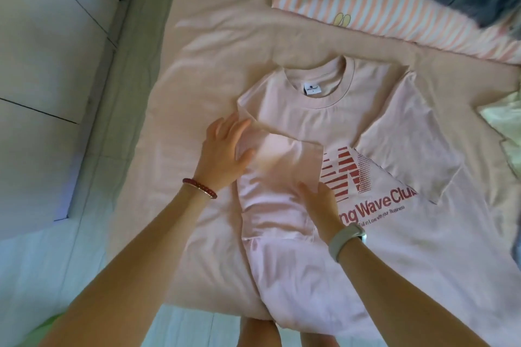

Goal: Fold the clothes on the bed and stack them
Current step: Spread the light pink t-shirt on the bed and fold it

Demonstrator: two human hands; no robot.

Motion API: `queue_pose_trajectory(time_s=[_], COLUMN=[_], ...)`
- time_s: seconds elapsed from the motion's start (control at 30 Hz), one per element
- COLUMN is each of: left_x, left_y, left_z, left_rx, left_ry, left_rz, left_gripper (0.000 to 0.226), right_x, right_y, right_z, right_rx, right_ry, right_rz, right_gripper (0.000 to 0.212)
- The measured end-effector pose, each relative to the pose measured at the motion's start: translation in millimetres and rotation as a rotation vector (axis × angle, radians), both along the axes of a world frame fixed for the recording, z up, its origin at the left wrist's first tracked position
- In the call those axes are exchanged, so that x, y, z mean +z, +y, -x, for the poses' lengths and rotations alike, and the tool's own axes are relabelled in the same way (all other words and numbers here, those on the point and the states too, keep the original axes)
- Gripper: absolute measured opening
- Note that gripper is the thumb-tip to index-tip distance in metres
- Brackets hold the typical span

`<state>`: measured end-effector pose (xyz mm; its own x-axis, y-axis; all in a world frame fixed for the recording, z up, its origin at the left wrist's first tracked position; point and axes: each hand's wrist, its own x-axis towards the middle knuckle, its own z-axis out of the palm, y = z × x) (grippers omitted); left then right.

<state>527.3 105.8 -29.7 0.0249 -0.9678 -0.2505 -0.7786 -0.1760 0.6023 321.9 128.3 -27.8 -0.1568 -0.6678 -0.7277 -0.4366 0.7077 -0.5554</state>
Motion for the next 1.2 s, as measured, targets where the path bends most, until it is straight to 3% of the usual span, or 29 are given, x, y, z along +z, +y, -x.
queue_pose_trajectory(time_s=[0.1, 0.2, 0.3, 0.4, 0.5, 0.6, 0.67, 0.77, 0.87, 0.93, 1.07, 1.2], left_x=[-0.9, -3.0, 4.8, 0.2, -19.1, -26.2, -25.8, -25.9, -36.3, -45.6, -46.2, -33.4], left_y=[-36.1, -66.1, -77.2, -78.5, -75.3, -65.0, -50.0, -16.9, 30.6, 60.2, 73.7, 50.2], left_z=[4.0, 7.6, 2.6, -2.8, 6.6, 23.2, 38.5, 65.4, 81.1, 84.4, 86.7, 88.4], left_rx=[-0.265, -0.408, -0.327, -0.261, -0.235, -0.124, -0.148, -0.283, -0.457, -0.566, -0.575, -0.52], left_ry=[-0.116, -0.174, -0.03, -0.198, -0.439, -0.467, -0.505, -0.482, -0.481, -0.514, -0.511, -0.437], left_rz=[-0.017, -0.002, 0.11, 0.288, 0.183, 0.089, 0.248, 0.403, 0.268, 0.142, -0.003, 0.059], left_gripper=[0.071, 0.029, 0.035, 0.039, 0.029, 0.03, 0.037, 0.043, 0.052, 0.063, 0.074, 0.056], right_x=[-7.2, -2.4, 3.8, 2.5, -5.5, -8.4, -5.4, -7.6, -16.8, -19.2, -11.7, -1.4], right_y=[7.4, 13.3, 12.7, 8.2, 1.6, 0.4, 8.3, 33.7, 65.1, 77.9, 72.1, 30.7], right_z=[2.0, 9.9, 22.1, 35.8, 45.7, 51.0, 53.7, 57.3, 73.7, 93.2, 121.6, 126.5], right_rx=[0.176, 0.175, 0.195, 0.178, 0.144, 0.146, 0.298, 0.794, 1.296, 1.496, 1.567, 1.3], right_ry=[0.2, 0.243, 0.307, 0.359, 0.397, 0.417, 0.527, 0.677, 0.643, 0.663, 0.57, 0.385], right_rz=[0.006, 0.247, 0.424, 0.403, 0.327, 0.286, 0.403, 0.694, 0.679, 0.602, 0.637, 0.825], right_gripper=[0.01, 0.015, 0.015, 0.015, 0.024, 0.032, 0.041, 0.058, 0.062, 0.064, 0.046, 0.032])
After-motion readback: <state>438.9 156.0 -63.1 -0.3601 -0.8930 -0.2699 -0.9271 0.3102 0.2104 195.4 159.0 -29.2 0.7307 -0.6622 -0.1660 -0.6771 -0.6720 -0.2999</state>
